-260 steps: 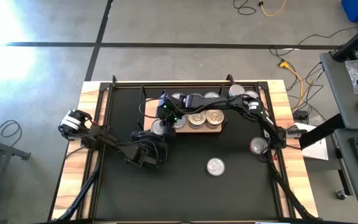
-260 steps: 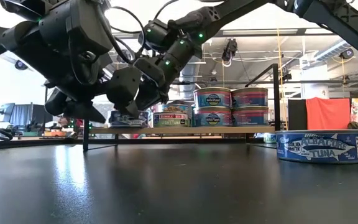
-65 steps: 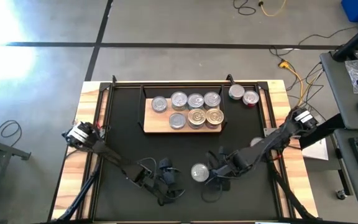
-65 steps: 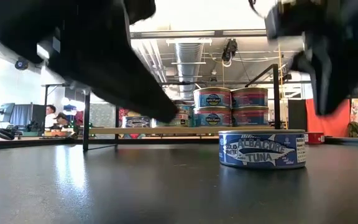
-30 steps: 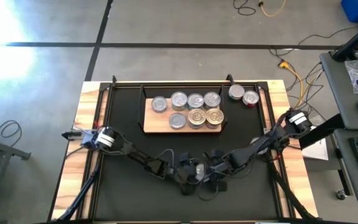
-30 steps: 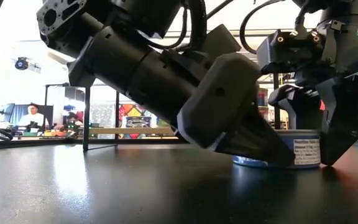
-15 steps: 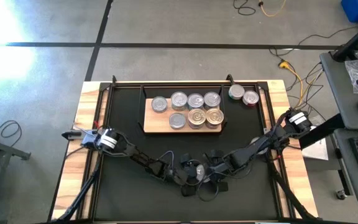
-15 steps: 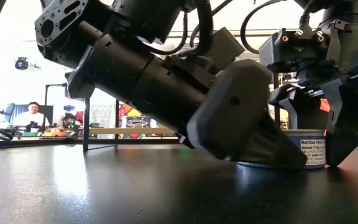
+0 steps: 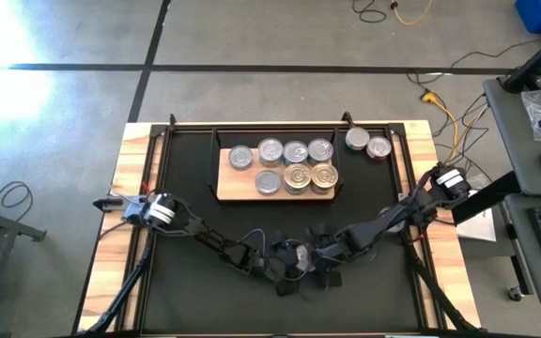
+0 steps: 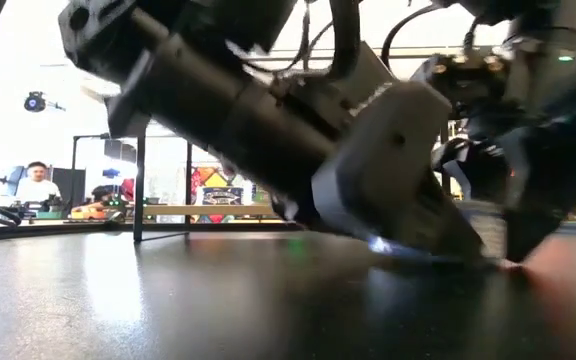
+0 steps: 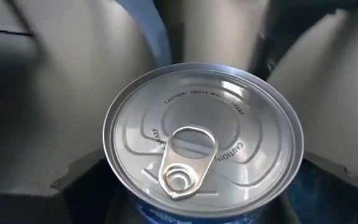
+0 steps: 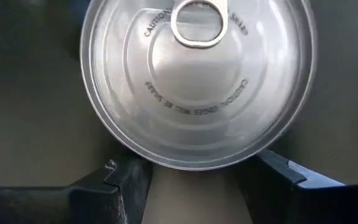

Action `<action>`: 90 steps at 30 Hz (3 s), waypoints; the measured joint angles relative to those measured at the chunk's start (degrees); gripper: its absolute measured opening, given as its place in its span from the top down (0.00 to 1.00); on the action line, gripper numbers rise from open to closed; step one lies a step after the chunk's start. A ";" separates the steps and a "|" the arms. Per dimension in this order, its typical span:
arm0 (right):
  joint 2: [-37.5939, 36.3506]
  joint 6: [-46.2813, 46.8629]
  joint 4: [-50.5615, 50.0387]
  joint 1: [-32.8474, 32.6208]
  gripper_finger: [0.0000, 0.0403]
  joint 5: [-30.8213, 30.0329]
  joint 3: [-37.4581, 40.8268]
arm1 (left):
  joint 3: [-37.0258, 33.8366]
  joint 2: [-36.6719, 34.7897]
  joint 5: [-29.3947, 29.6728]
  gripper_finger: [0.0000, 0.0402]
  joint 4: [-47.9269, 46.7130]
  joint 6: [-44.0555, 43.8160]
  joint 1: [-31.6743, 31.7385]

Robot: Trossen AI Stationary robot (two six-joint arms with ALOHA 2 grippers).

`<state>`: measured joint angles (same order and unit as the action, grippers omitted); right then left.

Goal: Stack canned seafood by type on shelf
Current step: Stack the center blue tuna can on the blue tuna can

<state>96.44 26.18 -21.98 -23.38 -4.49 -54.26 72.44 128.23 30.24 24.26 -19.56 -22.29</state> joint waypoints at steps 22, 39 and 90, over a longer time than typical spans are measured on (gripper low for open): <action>-23.90 -5.35 -8.28 7.99 0.63 -7.25 -17.19 | 0.40 -39.49 16.43 0.07 -49.51 -14.38 17.31; 6.34 -17.05 -8.50 46.69 0.97 24.08 -45.11 | 0.07 -40.10 7.78 0.07 -67.93 -13.15 37.28; 17.11 -29.98 -11.98 68.03 0.97 66.44 -67.19 | 33.58 -18.78 36.76 0.07 -89.92 -44.80 31.85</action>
<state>113.55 -3.80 -33.96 44.65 61.95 -121.45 106.03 109.45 67.01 -65.66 -64.36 9.56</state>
